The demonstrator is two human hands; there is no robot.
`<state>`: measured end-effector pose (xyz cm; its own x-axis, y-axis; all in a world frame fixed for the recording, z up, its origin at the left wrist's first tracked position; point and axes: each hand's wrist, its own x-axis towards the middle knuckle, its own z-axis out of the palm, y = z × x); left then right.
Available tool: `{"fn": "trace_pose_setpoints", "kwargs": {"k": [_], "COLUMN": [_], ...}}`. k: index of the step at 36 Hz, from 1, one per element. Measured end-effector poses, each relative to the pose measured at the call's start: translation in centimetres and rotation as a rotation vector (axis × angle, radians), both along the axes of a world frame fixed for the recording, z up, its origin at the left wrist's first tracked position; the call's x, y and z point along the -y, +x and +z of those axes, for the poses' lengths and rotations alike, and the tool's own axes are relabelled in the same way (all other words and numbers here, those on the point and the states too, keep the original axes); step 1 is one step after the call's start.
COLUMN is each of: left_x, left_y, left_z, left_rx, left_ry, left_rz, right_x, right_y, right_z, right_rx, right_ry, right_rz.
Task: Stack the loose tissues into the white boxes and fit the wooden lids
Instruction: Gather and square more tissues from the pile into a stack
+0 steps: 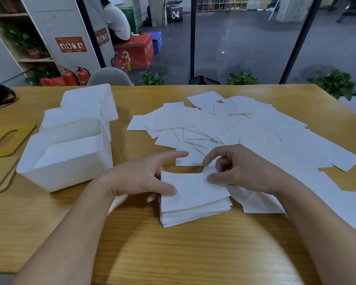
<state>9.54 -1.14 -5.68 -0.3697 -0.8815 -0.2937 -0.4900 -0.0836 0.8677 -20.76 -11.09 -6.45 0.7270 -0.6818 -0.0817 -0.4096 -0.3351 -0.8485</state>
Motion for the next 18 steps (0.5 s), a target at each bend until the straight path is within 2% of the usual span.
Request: {"fn": "trace_pose_setpoints", "kwargs": {"k": [2, 4, 7, 8, 10, 13, 18], "left_x": [0.0, 0.5, 1.8, 2.1, 2.5, 3.1, 4.0], "left_y": [0.1, 0.1, 0.4, 0.4, -0.1, -1.1, -1.8], "left_z": [-0.2, -0.6, -1.6, -1.9, -2.3, -2.9, -3.3], "left_rx": [0.086, 0.155, 0.189, 0.199, 0.224, 0.283, 0.389], "left_ry": [0.005, -0.077, -0.404, -0.484, -0.553, -0.553, -0.627], "left_rz": [-0.002, 0.093, 0.391, 0.433, 0.39, 0.286, 0.24], "right_x": [0.0, -0.1, 0.1, 0.2, 0.3, 0.1, 0.1], "right_y": [0.1, 0.2, 0.2, 0.2, 0.4, 0.8, 1.0], "right_z": [-0.1, -0.2, -0.4, -0.5, -0.6, -0.8, -1.1], "right_rx": [-0.036, -0.05, -0.013, 0.004, 0.027, 0.034, -0.003], "right_ry": [-0.033, -0.06, -0.13, -0.157, -0.214, -0.278, -0.295], "right_rz": [0.011, 0.009, -0.048, -0.074, -0.114, -0.152, -0.169]}}
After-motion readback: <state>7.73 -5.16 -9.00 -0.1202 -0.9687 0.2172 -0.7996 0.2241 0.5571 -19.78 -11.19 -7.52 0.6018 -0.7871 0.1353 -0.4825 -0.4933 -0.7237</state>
